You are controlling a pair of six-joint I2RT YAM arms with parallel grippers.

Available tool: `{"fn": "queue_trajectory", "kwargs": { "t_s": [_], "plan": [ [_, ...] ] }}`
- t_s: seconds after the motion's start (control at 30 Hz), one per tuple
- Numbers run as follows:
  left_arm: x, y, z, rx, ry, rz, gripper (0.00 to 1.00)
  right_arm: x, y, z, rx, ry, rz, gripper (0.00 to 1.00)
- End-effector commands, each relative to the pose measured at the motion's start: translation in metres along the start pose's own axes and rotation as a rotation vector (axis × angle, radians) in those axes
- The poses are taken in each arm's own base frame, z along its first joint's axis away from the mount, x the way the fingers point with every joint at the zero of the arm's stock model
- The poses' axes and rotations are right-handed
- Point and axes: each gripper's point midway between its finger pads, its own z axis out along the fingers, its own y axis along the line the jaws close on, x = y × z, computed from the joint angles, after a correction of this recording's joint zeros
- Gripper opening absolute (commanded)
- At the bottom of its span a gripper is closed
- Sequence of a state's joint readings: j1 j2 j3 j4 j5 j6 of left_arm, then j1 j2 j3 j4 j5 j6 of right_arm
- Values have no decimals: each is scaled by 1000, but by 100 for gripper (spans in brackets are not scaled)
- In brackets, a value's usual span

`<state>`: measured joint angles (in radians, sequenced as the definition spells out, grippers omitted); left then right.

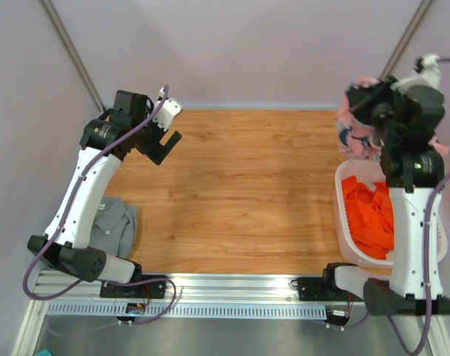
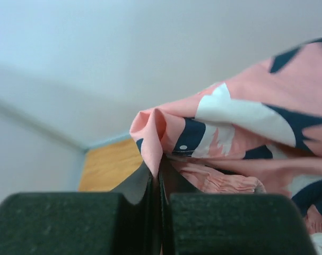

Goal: Fold and stack the mixed laundry pile
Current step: Place the shorts at the center of the board, then flatten out the shorts at the center of the board.

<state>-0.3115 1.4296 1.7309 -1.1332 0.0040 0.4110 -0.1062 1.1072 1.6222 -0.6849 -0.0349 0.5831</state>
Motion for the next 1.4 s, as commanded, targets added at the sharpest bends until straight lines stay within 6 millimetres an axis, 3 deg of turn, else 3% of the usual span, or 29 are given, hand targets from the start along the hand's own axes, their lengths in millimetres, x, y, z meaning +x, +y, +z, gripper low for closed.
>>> {"fn": "queue_trajectory", "kwargs": {
  "t_s": [0.0,0.03,0.13,0.27,0.37,0.4,0.47,0.5,0.57,0.6,0.67,0.7,0.73,0.83,0.9,1.0,1.1,1.13,1.27,1.3,1.37],
  "plan": [
    [-40,19,-43,-103,-211,-34,100,9,152,-16,-567,91,-156,0],
    [-38,24,-45,-135,-206,-42,100,-1,196,-46,-720,73,-159,0],
    [-34,33,-53,-174,-208,-71,100,5,248,-69,-922,105,-122,0],
    [-29,42,-65,-197,-234,-116,100,5,258,-73,-949,114,-66,0],
    [-25,41,-67,-189,-227,-95,100,33,233,-43,-794,183,-10,0],
    [-23,40,-66,-187,-221,-89,100,61,213,-21,-696,237,13,0],
    [-17,37,-59,-176,-201,-72,100,92,193,-8,-610,312,77,0],
    [-12,35,-52,-165,-179,-61,100,137,166,11,-491,418,163,0],
    [-7,33,-40,-150,-151,-43,100,179,138,24,-335,509,320,0],
    [-3,32,-34,-144,-137,-36,100,228,108,35,-250,583,339,0],
    [12,26,-10,-110,-71,-13,96,276,79,50,-152,653,358,14],
    [18,24,-1,-97,-45,-8,93,293,66,56,-112,675,334,28],
    [32,17,17,-61,19,-5,89,305,50,59,-54,701,290,52],
    [65,-4,47,37,146,2,80,316,5,73,129,730,91,70],
    [91,-19,63,93,222,19,76,307,-22,74,216,711,-42,71],
    [108,-21,80,95,251,73,74,297,-27,66,211,704,-111,66],
    [131,-11,92,48,330,169,72,316,-33,41,166,790,-112,54],
    [135,0,96,-7,353,208,72,322,-31,29,133,825,-108,51],
    [154,11,120,-25,402,380,75,374,-66,-18,218,996,-84,50],
    [163,4,129,10,413,401,77,383,-64,-24,203,1021,-60,53],
    [159,-2,143,42,368,436,79,399,-63,-36,213,1085,10,56]
  ]
}}
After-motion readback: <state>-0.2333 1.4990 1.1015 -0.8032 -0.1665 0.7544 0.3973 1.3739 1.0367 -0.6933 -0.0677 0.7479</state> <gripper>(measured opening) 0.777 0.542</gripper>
